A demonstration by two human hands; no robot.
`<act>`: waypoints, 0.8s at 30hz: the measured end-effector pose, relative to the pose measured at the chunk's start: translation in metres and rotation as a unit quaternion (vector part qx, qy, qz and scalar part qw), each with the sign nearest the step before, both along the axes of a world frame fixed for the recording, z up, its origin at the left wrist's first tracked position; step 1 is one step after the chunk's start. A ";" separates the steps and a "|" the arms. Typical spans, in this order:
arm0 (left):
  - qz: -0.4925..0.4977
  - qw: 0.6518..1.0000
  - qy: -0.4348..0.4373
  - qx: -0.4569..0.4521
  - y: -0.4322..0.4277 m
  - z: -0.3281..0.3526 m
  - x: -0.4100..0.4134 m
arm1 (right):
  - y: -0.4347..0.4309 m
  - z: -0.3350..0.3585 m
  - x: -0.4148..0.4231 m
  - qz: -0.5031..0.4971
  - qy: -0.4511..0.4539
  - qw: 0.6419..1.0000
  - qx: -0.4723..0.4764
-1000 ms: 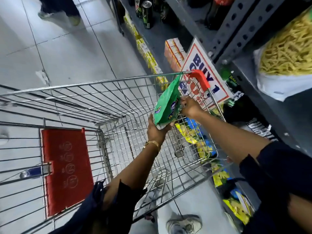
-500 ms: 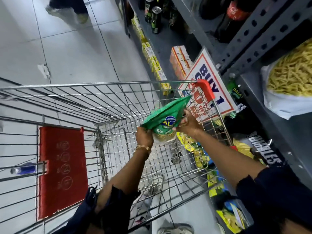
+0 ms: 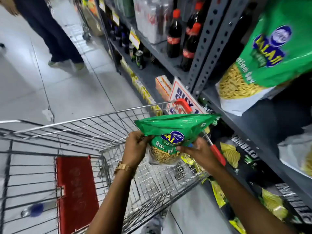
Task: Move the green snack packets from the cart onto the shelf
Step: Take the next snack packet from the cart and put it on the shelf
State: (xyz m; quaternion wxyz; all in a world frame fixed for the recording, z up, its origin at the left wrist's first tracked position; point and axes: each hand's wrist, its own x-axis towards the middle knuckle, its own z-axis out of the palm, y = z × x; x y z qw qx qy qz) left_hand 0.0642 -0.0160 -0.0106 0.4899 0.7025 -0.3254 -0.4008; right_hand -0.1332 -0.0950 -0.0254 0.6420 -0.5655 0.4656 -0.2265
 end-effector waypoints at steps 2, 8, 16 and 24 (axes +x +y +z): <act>-0.026 0.999 -0.034 -0.019 -0.004 0.026 -0.010 | 0.006 0.022 -0.012 -0.043 -0.020 0.998 -0.032; -0.135 0.982 -0.062 -0.119 -0.016 0.100 -0.057 | 0.036 0.087 -0.054 -0.171 -0.056 0.974 -0.135; -0.225 0.941 -0.073 -0.243 -0.017 0.147 -0.147 | 0.107 0.144 -0.142 -0.315 -0.141 0.928 -0.140; -0.363 0.903 0.037 -0.227 0.012 0.146 -0.274 | 0.190 0.157 -0.244 -0.471 -0.088 0.861 -0.168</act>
